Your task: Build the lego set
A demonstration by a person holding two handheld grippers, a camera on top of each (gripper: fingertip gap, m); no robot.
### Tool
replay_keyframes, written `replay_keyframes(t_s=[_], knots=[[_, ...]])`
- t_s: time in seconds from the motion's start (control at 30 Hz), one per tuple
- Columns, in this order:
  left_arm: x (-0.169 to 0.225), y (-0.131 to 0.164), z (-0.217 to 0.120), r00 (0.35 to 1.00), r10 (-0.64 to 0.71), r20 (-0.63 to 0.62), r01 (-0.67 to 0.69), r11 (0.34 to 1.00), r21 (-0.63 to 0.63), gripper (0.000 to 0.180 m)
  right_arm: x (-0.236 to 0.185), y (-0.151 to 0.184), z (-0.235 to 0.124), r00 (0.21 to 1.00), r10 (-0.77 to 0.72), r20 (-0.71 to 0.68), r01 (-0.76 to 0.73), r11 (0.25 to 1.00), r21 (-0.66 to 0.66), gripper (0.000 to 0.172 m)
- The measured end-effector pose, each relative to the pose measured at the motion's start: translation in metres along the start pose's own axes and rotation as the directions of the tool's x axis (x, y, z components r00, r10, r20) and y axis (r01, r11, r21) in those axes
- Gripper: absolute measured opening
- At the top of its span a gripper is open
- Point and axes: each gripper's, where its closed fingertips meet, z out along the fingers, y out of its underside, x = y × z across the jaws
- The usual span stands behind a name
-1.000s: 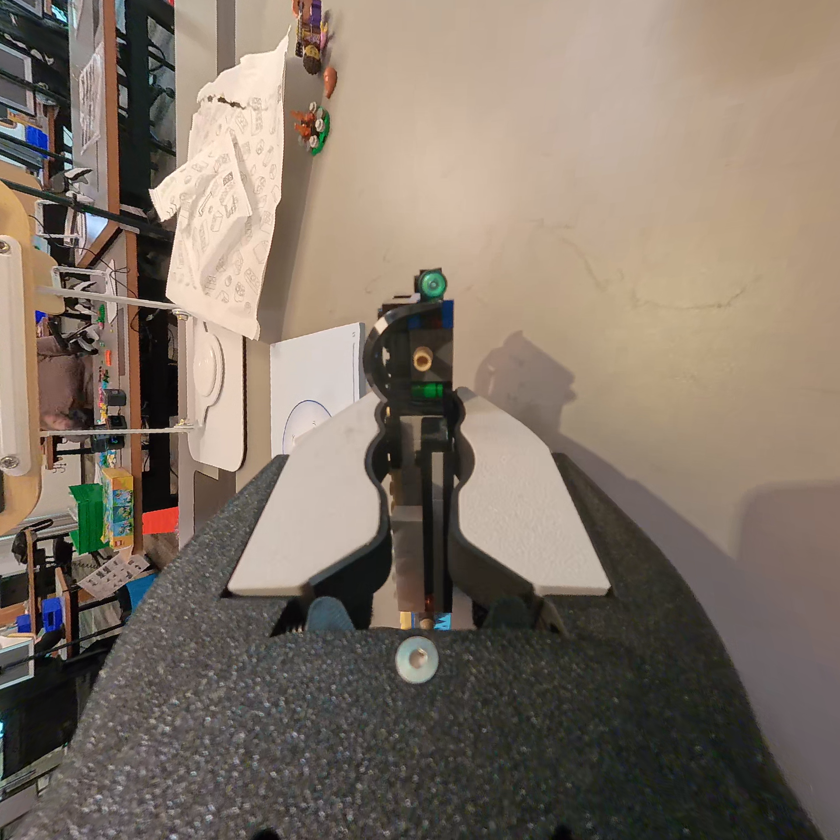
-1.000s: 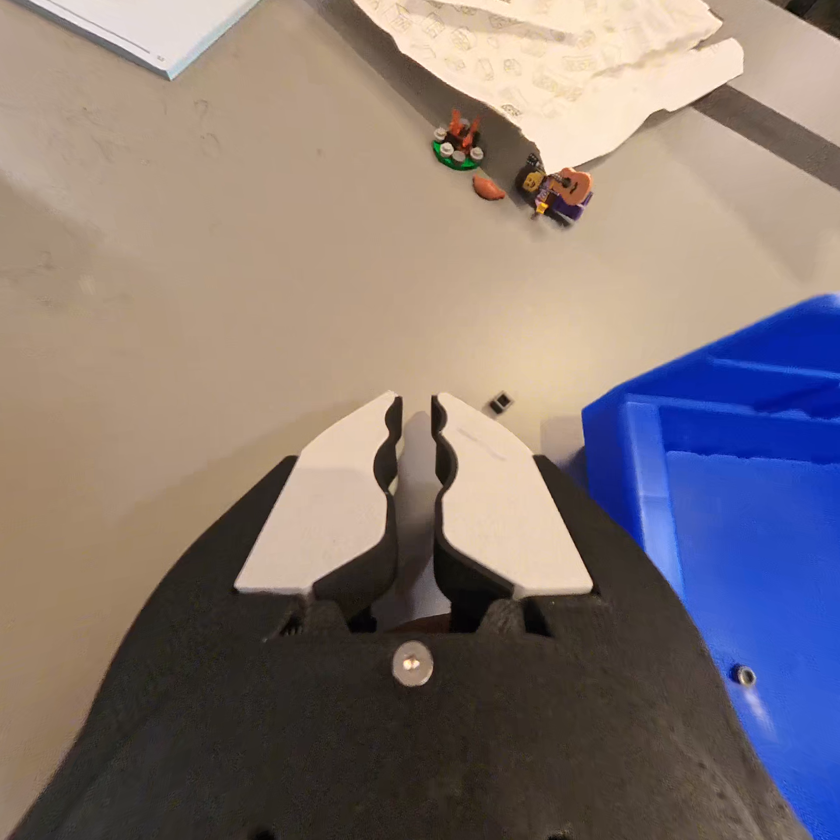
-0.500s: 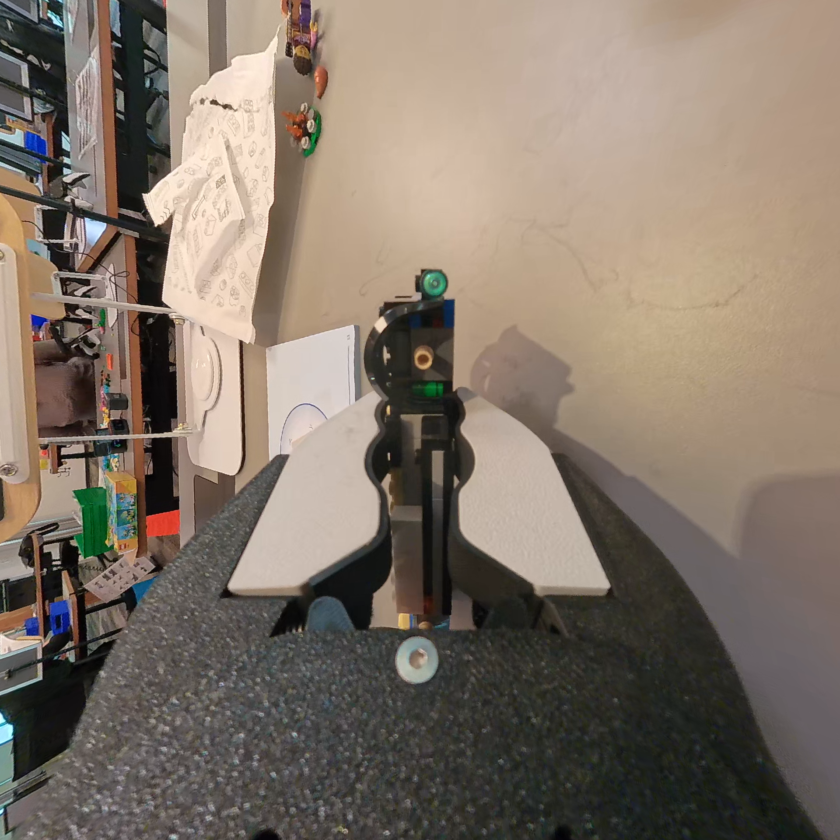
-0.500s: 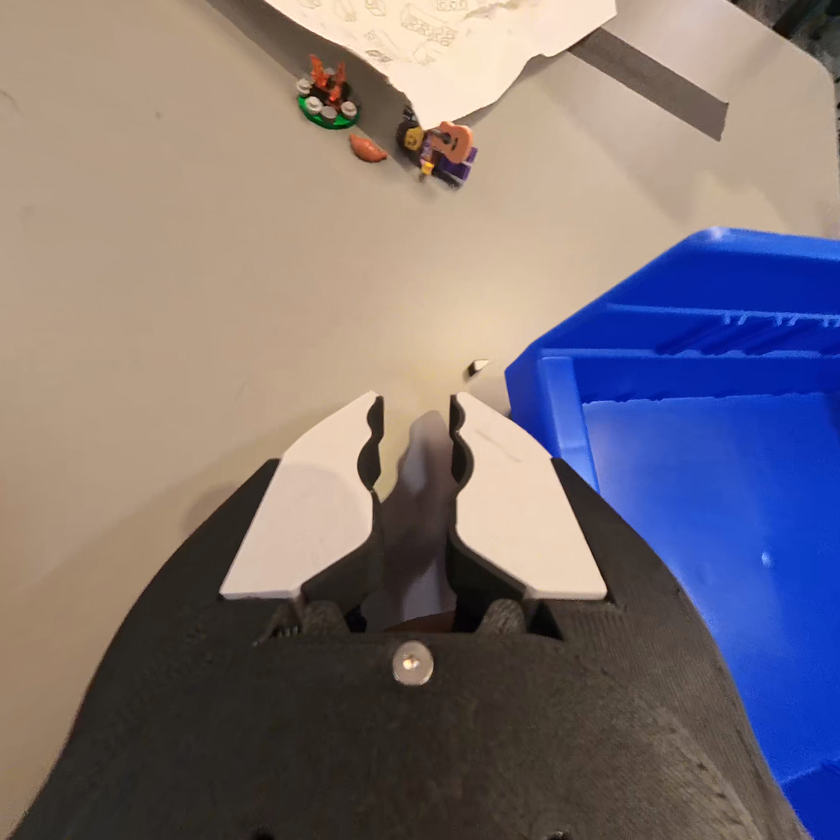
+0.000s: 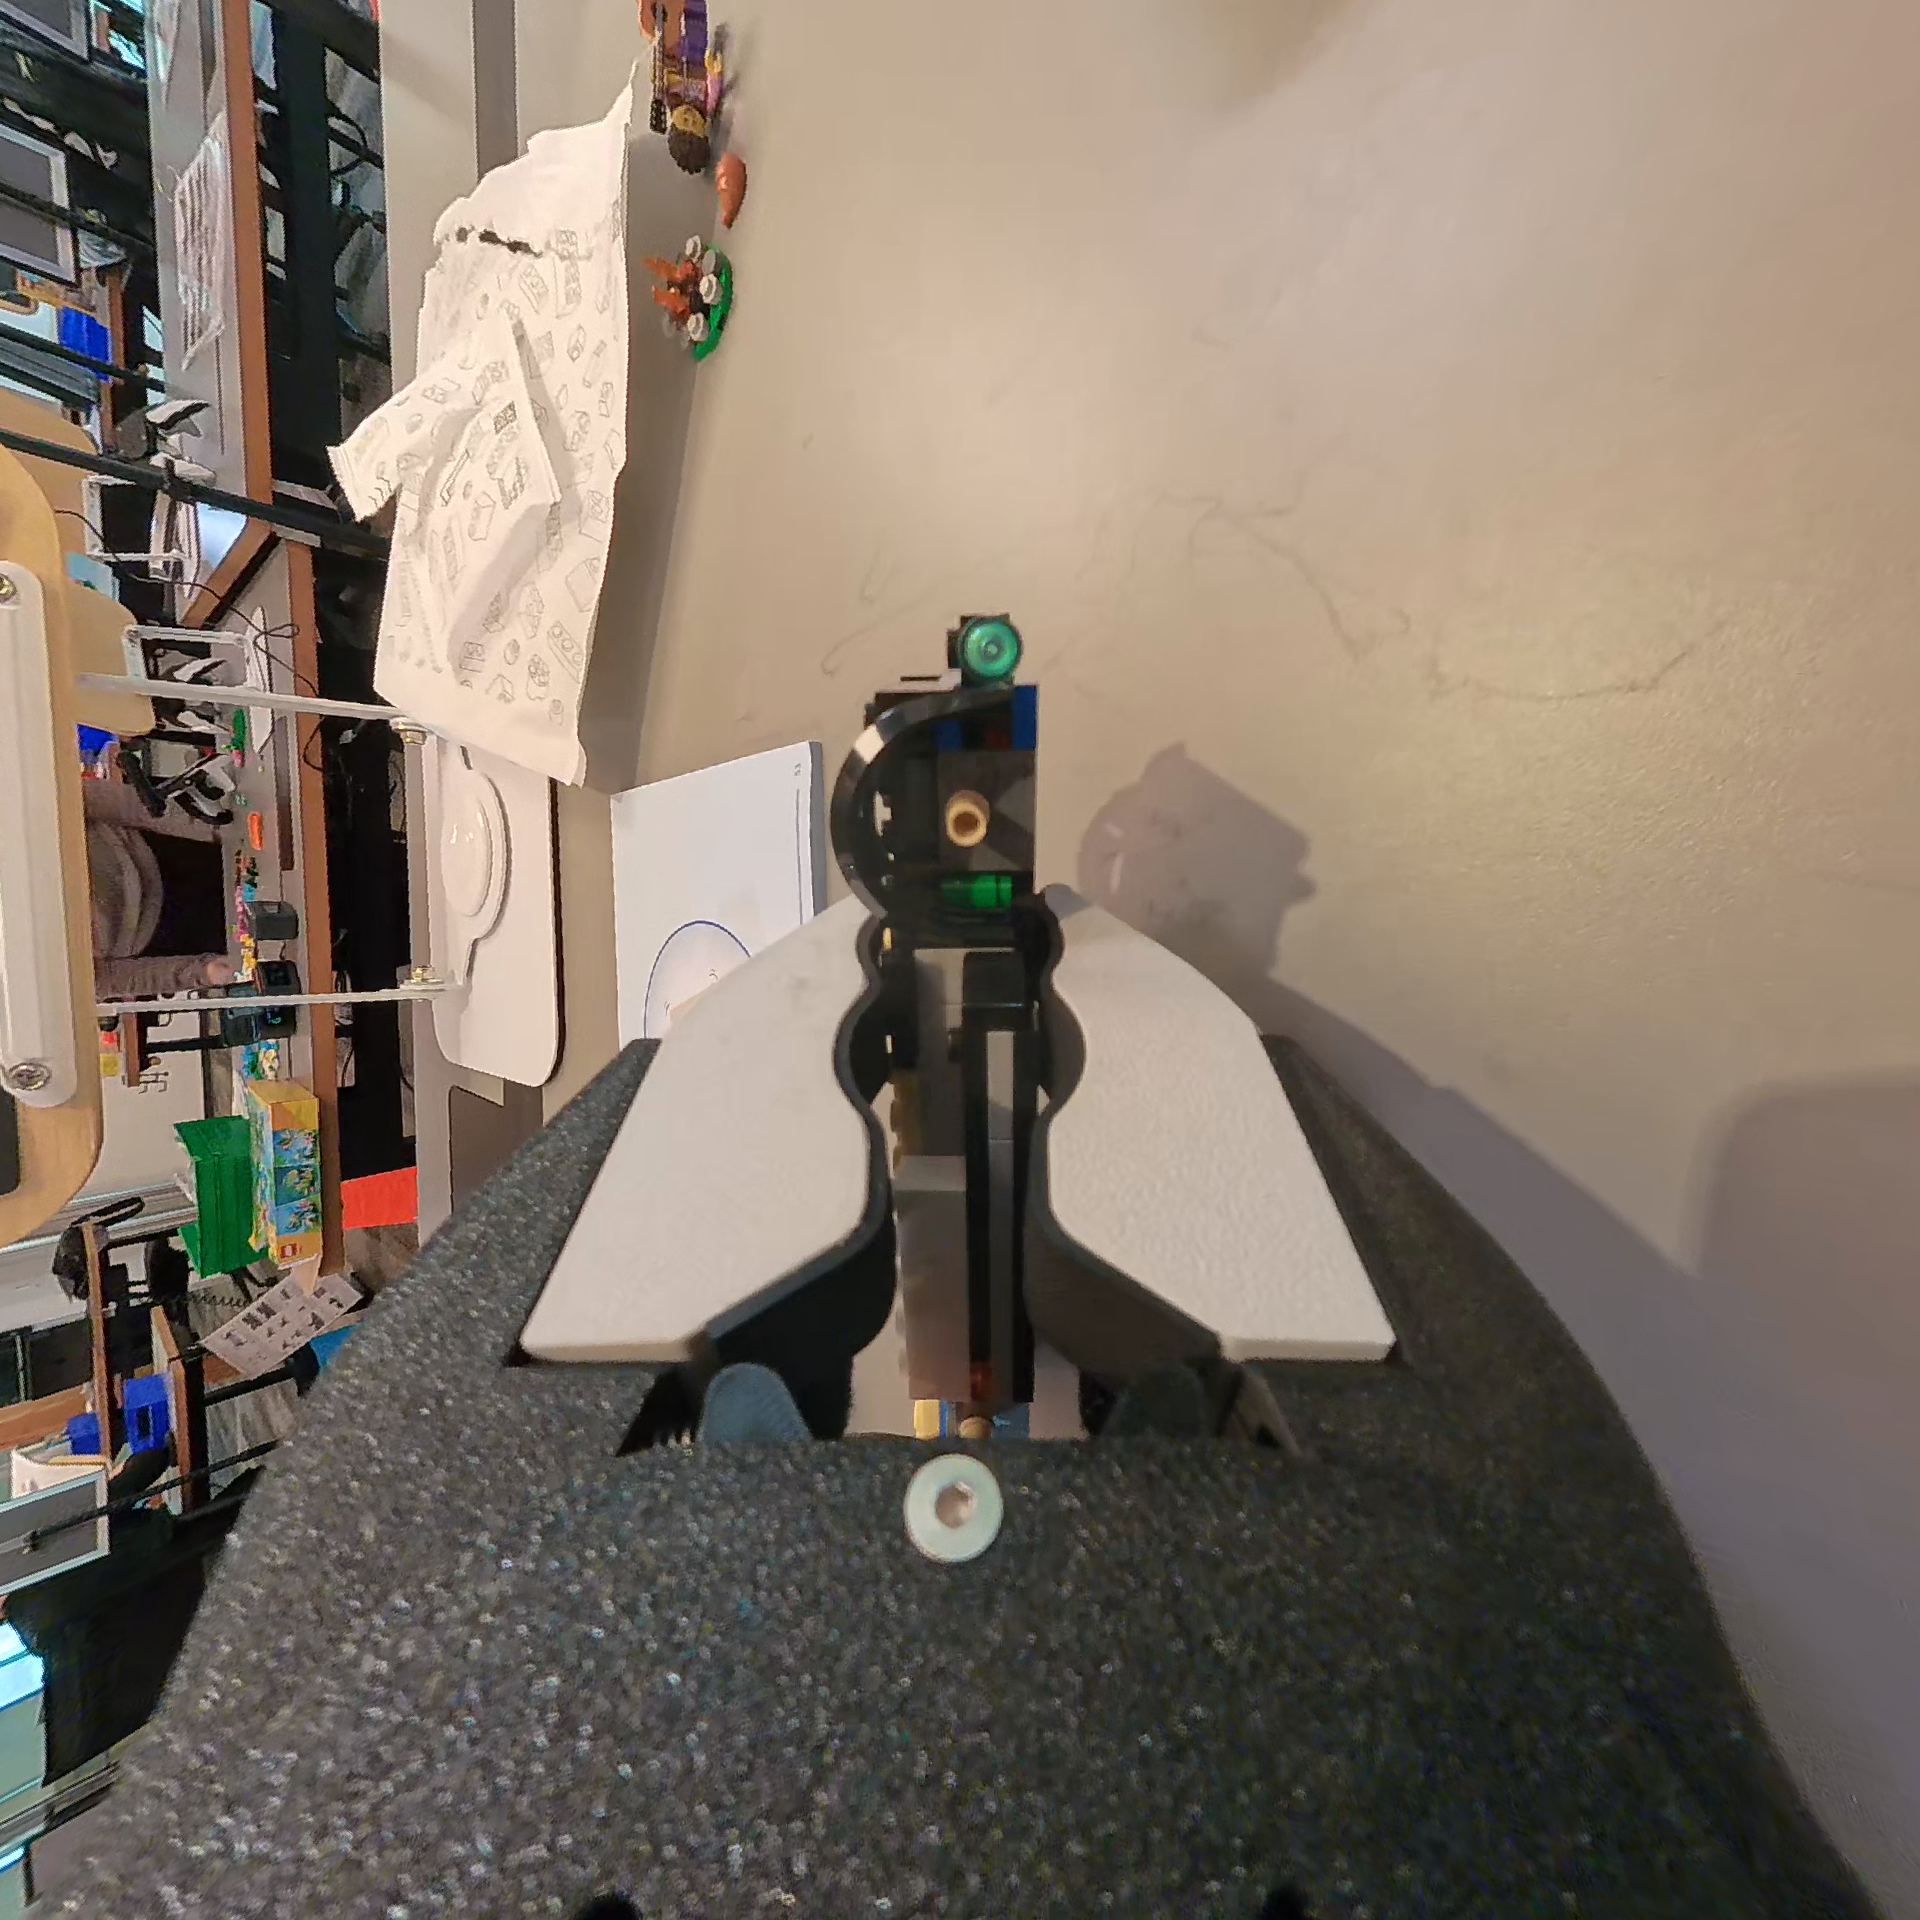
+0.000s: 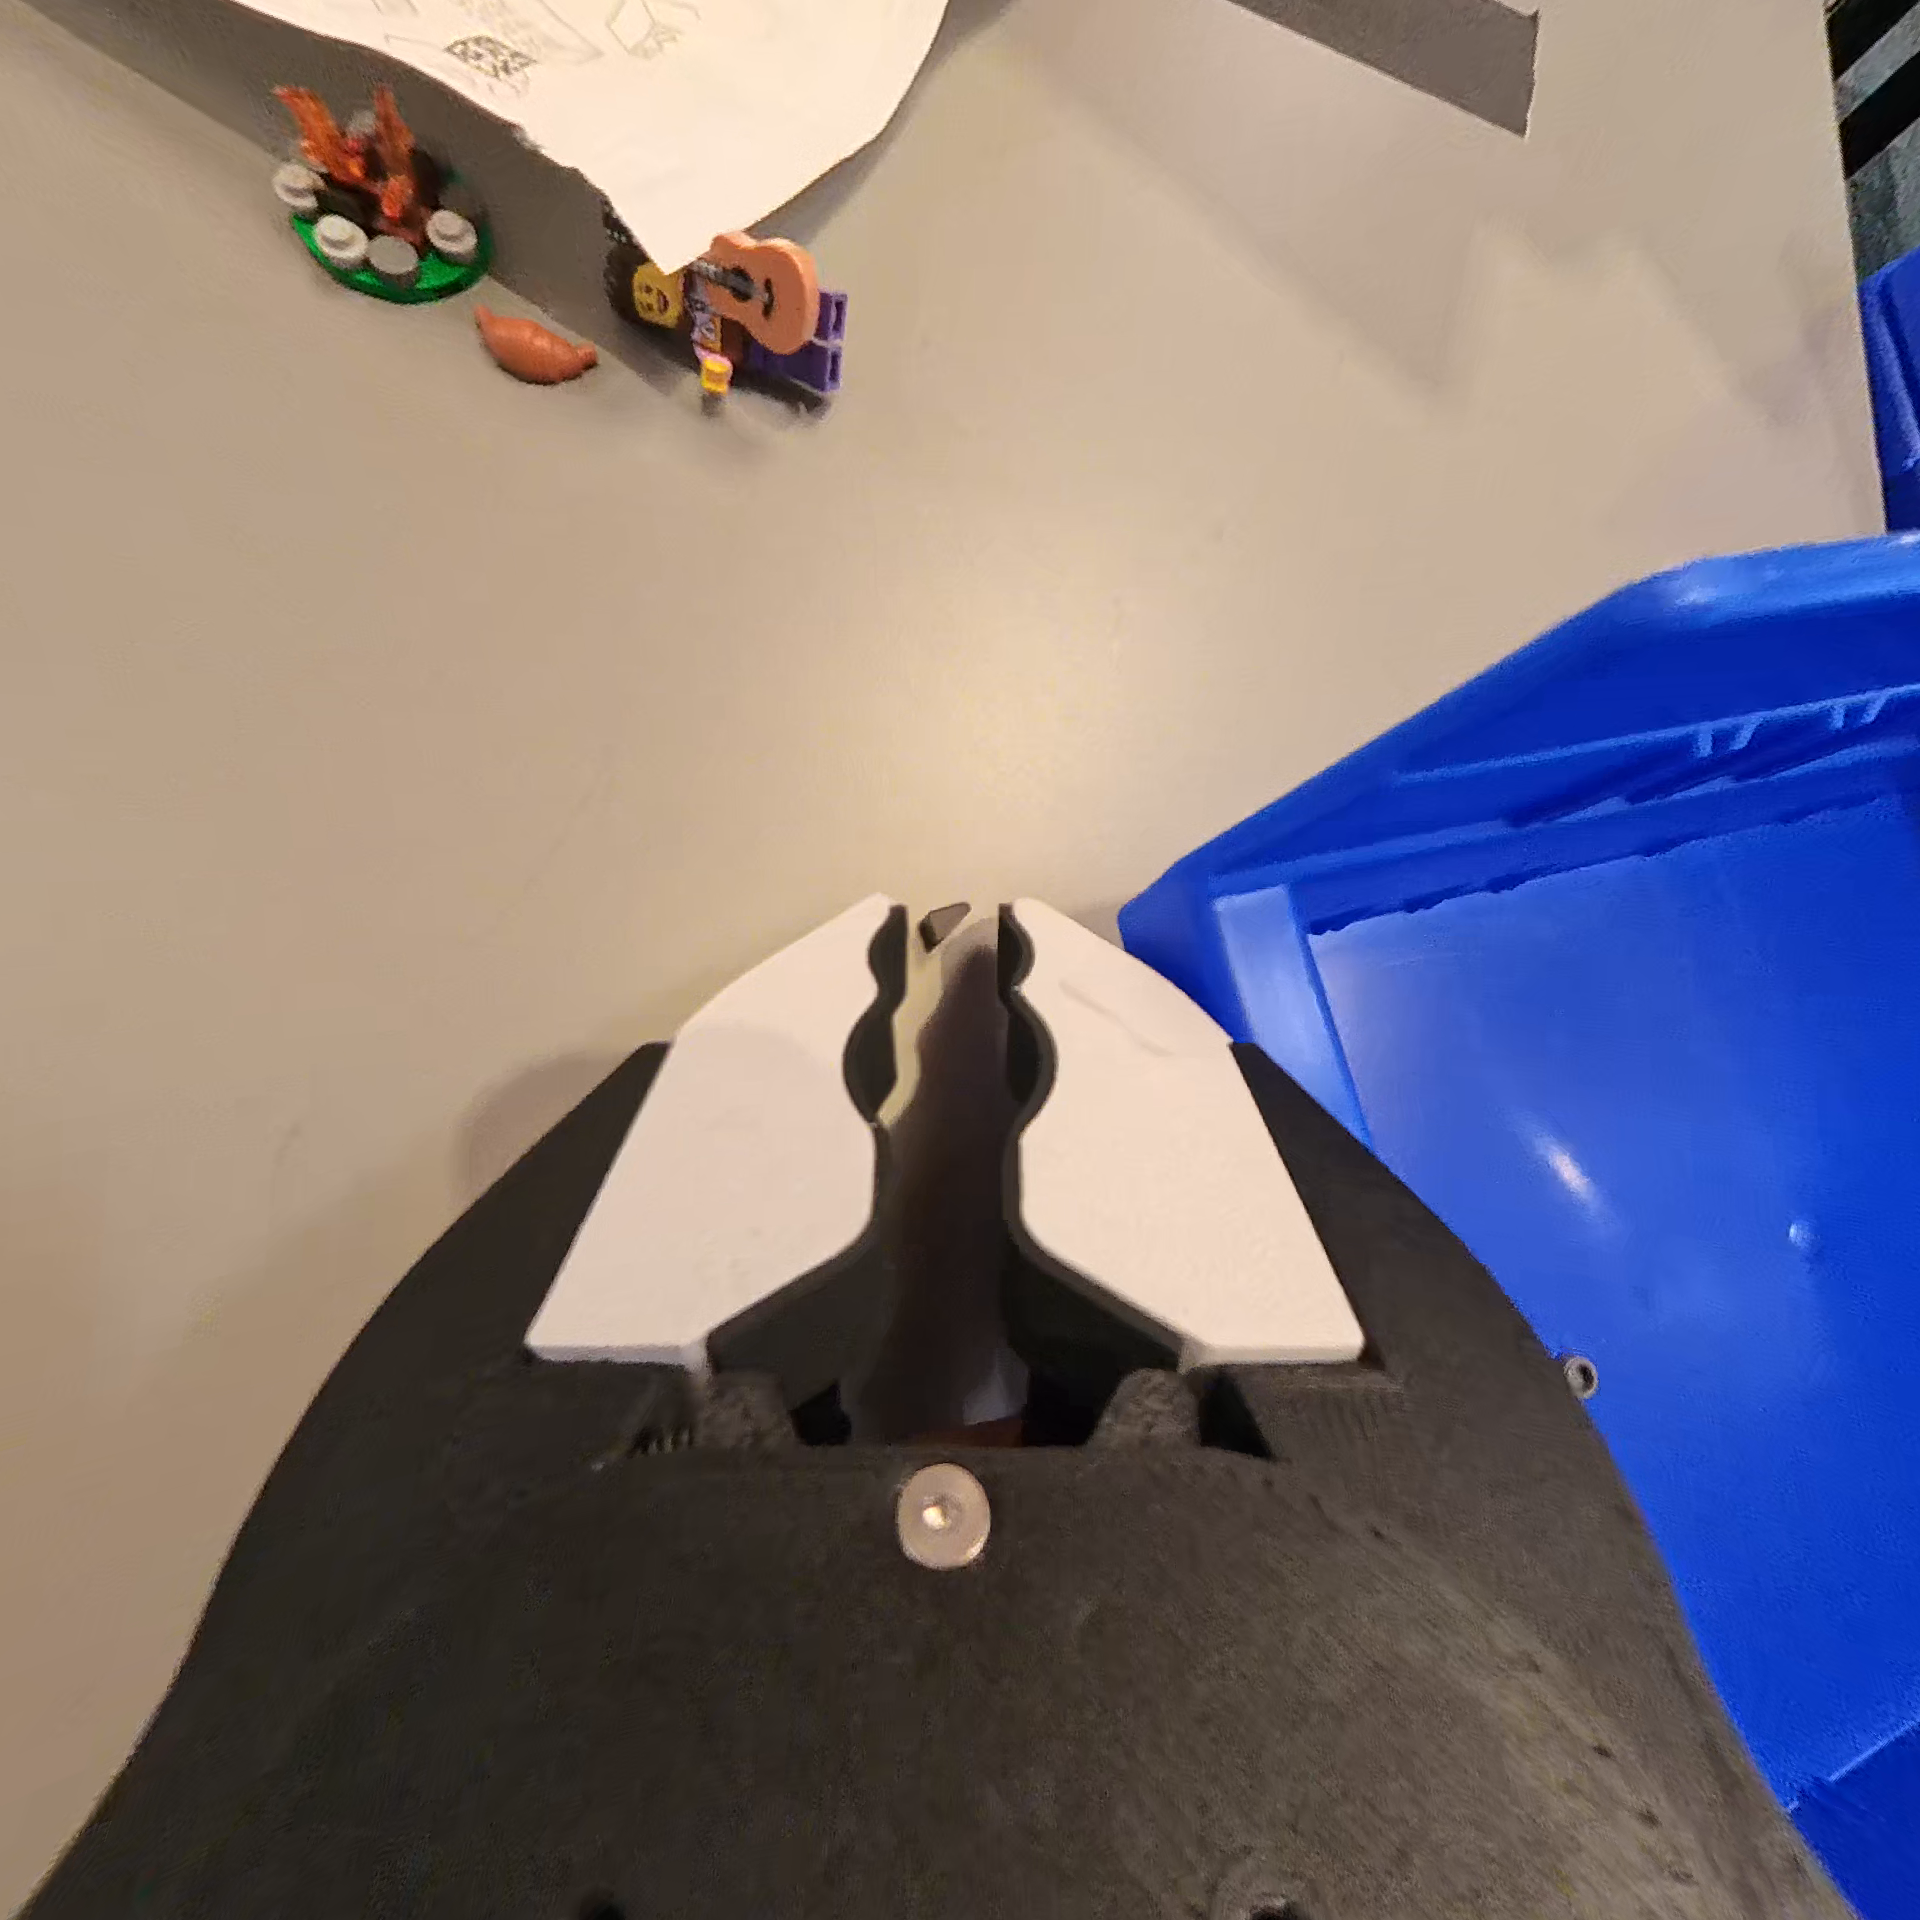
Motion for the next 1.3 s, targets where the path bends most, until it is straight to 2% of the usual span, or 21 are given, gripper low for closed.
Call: replay_keyframes(t_s=[0.2, 0.3, 0.6, 0.73, 0.87, 0.97, 1.13, 1.3], knots=[[-0.001, -0.001, -0.001, 1.0, 0.002, 0.004, -0.002, 1.0, 0.002, 0.024, 0.0, 0.001, 0.001, 1.0, -0.023, -0.001, 0.023, 1.0, -0.016, 0.008], [-0.002, -0.002, -0.001, 1.0, 0.0, 0.011, 0.0, 1.0, 0.007, 0.024, -0.009, 0.0, -0.002, 0.997, -0.064, 0.052, 0.063, 0.998, 0.01, 0.008], [-0.006, -0.001, 0.0, 0.999, 0.0, 0.038, 0.0, 1.0, 0.001, 0.024, -0.096, -0.012, -0.044, 0.936, -0.195, 0.294, 0.157, 0.977, 0.146, 0.008], [-0.008, 0.001, 0.001, 0.999, 0.004, 0.05, -0.004, 1.0, -0.01, 0.024, -0.152, -0.017, -0.065, 0.864, -0.357, 0.356, 0.304, 0.932, 0.197, 0.008], [-0.009, 0.003, 0.002, 0.998, 0.012, 0.059, -0.01, 1.0, -0.025, 0.024, -0.201, -0.011, -0.07, 0.751, -0.547, 0.369, 0.501, 0.837, 0.219, 0.008], [-0.009, 0.005, 0.004, 0.998, 0.014, 0.061, -0.012, 0.999, -0.029, 0.024, -0.222, -0.01, -0.069, 0.689, -0.622, 0.372, 0.576, 0.782, 0.241, 0.008], [-0.009, 0.006, 0.004, 0.998, 0.017, 0.056, -0.015, 0.999, -0.034, 0.024, -0.224, -0.013, -0.076, 0.692, -0.588, 0.418, 0.526, 0.808, 0.266, 0.021], [-0.008, 0.01, 0.003, 0.999, 0.022, 0.039, -0.02, 0.999, -0.05, 0.024, -0.208, -0.008, -0.077, 0.709, -0.532, 0.462, 0.462, 0.846, 0.266, 0.019]])
